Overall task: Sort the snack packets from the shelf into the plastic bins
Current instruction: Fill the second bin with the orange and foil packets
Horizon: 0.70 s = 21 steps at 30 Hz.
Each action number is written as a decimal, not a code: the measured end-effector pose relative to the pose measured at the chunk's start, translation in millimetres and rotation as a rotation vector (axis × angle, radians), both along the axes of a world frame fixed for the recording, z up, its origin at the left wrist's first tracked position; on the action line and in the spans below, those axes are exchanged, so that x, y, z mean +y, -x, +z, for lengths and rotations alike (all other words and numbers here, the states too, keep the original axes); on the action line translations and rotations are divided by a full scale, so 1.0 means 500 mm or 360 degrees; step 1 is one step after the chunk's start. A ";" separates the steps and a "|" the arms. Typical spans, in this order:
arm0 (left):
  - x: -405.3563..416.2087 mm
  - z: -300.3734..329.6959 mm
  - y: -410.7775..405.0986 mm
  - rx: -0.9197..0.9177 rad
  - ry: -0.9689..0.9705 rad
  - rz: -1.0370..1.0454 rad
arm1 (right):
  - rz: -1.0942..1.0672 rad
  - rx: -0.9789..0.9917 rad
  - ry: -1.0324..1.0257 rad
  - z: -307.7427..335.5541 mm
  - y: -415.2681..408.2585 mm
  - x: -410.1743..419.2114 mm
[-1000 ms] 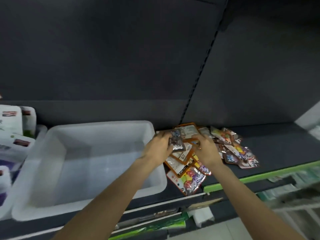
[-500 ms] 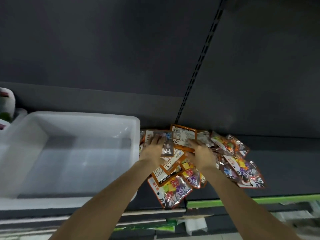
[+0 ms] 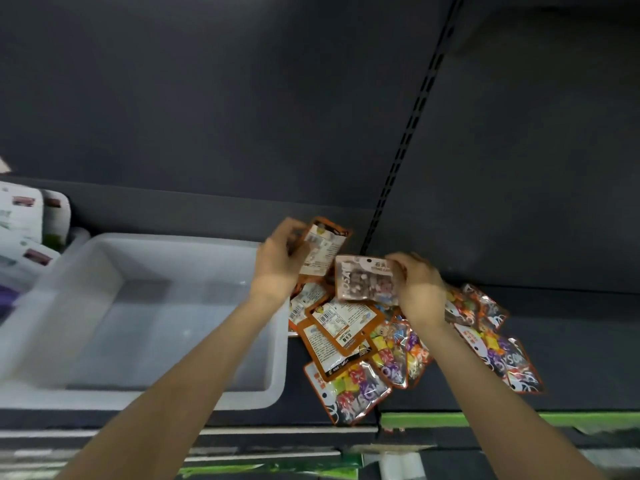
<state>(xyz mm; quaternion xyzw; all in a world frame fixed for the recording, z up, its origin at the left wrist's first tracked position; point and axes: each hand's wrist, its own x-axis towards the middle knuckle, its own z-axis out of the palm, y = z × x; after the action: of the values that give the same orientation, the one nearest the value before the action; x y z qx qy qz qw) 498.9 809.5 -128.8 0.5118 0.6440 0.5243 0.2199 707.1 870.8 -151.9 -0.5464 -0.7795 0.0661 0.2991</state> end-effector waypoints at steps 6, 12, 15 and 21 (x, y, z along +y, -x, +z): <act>-0.054 0.044 0.176 0.0211 0.0139 0.0336 | 0.0155 0.0153 0.0157 0.076 0.145 -0.022; -0.104 0.015 0.348 0.0407 0.0396 0.0277 | 0.0294 0.0151 0.0256 0.065 0.317 -0.056; -0.117 -0.006 0.420 0.0720 0.0639 0.0229 | 0.0312 0.0088 0.0357 0.039 0.384 -0.057; -0.101 -0.042 0.492 0.0871 0.0727 0.0026 | 0.0245 -0.0060 0.0452 -0.020 0.473 -0.053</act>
<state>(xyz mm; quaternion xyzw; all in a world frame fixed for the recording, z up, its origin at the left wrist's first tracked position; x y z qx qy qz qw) 252.7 759.2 -149.6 0.5657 0.7838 0.2119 0.1440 470.7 844.2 -161.7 -0.5230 -0.8074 0.1881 0.1981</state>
